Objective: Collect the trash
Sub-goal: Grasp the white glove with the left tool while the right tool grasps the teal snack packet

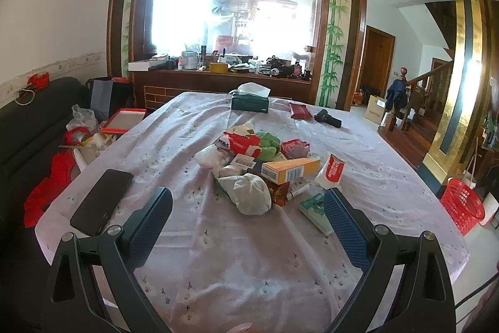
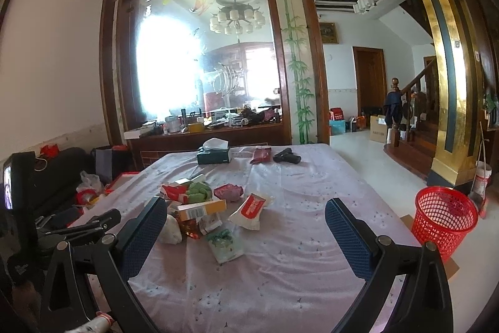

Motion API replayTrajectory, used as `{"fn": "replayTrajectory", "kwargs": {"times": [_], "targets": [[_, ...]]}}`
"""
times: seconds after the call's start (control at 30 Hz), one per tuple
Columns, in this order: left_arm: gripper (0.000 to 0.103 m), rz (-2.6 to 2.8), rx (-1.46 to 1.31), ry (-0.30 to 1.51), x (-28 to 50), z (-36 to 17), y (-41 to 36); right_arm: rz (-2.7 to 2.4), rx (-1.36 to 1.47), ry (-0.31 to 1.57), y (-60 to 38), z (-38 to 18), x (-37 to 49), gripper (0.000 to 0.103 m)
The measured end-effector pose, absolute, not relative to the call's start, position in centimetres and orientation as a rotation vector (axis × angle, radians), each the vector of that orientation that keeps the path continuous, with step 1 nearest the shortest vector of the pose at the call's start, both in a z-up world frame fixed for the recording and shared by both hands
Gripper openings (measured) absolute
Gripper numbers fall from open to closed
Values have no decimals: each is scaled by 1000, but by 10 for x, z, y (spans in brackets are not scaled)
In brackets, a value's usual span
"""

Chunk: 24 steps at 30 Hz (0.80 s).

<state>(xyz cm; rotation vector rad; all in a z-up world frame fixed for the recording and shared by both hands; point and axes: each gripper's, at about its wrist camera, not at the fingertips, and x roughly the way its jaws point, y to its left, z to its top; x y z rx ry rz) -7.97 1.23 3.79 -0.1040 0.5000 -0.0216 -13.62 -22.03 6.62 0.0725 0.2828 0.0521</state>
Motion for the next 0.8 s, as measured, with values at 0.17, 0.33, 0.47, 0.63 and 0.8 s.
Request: {"fn": "replayTrajectory", "kwargs": {"times": [0.17, 0.33, 0.47, 0.63, 0.8], "targets": [[97, -18, -98, 500, -76, 36, 14, 41, 50, 262, -216, 66, -132, 103], [97, -54, -111, 529, -66, 30, 21, 63, 95, 314, -215, 59, -117, 103], [97, -48, -151, 572, -52, 21, 36, 101, 99, 398, -211, 44, -97, 103], [97, -62, -161, 626, -31, 10, 46, 188, 102, 529, -204, 12, -66, 103], [97, -72, -166, 699, -1, -1, 45, 278, 134, 677, -198, -14, -31, 96]]}}
